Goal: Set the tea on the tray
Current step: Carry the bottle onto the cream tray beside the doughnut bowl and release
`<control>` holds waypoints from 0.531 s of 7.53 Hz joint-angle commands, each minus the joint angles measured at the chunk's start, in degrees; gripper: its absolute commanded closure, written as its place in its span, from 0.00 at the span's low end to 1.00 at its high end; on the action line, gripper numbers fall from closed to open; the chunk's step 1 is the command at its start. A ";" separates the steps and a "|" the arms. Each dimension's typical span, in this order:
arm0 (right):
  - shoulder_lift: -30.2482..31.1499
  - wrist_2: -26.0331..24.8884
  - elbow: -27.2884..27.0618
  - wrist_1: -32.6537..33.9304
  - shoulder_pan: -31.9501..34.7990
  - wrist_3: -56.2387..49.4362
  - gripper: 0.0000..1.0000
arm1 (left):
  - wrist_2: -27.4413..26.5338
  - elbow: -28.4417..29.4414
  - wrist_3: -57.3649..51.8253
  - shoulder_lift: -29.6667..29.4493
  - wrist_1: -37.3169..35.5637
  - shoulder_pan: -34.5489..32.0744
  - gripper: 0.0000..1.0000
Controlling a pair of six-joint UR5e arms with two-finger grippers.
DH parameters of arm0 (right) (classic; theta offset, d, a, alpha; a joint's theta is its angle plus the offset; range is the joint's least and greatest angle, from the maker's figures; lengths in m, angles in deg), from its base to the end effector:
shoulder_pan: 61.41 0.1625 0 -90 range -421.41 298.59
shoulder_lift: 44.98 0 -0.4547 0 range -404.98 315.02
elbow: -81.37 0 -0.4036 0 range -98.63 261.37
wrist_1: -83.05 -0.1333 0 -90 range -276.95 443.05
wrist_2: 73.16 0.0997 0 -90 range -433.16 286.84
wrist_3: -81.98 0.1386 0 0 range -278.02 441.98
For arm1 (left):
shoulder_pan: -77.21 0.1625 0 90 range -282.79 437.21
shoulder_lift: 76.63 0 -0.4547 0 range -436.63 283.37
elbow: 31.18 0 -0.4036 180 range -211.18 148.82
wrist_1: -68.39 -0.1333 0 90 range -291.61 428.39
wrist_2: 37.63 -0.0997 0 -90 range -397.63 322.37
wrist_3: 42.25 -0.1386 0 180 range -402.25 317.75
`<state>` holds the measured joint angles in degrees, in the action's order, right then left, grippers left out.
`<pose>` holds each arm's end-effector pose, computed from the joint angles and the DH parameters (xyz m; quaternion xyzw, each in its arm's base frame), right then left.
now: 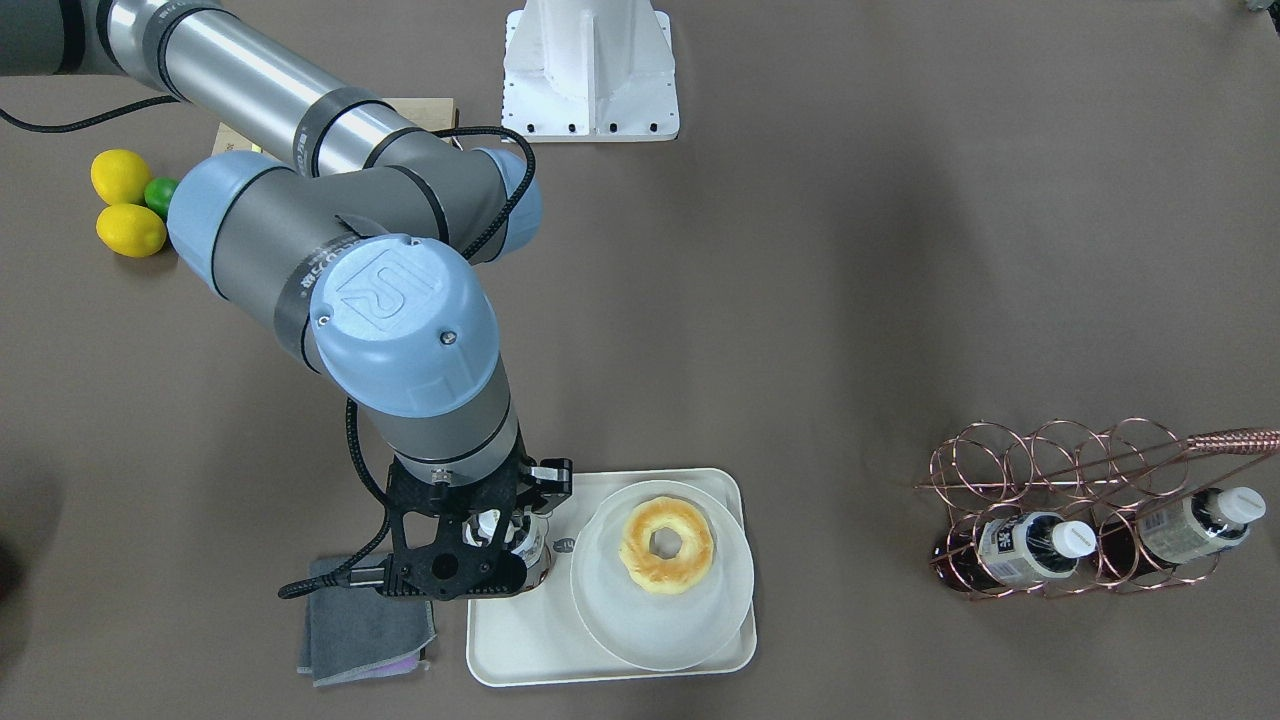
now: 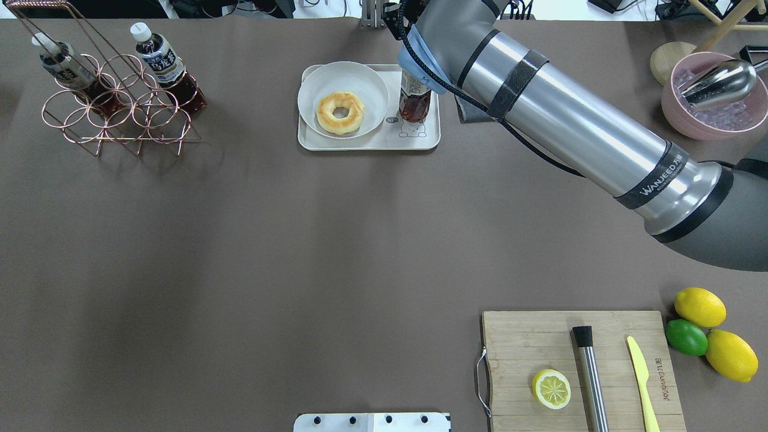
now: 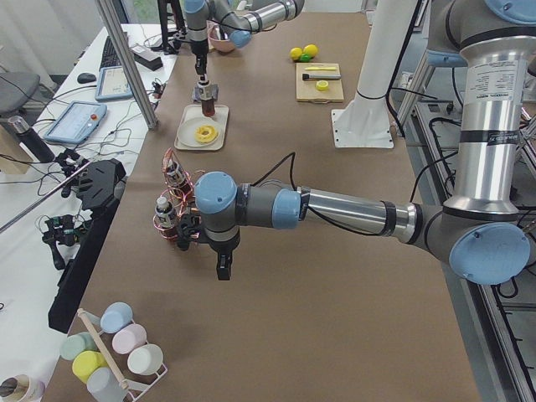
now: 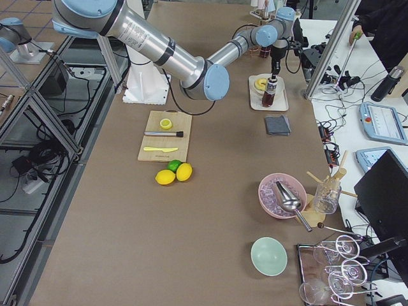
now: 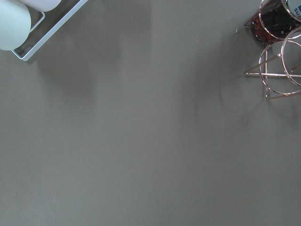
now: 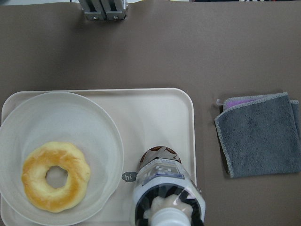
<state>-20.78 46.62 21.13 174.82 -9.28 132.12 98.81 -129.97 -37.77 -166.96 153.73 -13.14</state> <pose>-0.4962 -0.7431 0.1547 0.0342 -0.3744 0.0234 0.9263 -0.0360 -0.5077 0.6407 0.0215 0.3950 -0.0234 0.9181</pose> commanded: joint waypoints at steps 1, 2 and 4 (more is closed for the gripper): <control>0.05 -0.33 0.20 -0.54 -0.01 -0.03 0.20 | -0.03 0.01 0.09 -0.19 -0.09 0.00 0.02; 0.05 -0.77 0.20 -0.54 -0.09 -0.04 0.01 | -0.03 0.88 0.09 -0.89 0.00 0.00 0.02; -0.21 -0.69 -0.32 -0.45 0.17 0.14 0.01 | -0.03 2.55 0.09 -2.56 0.00 0.00 0.02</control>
<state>-20.78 45.96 21.28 174.30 -9.30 132.10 98.78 -128.82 -37.69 -168.15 153.71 -13.14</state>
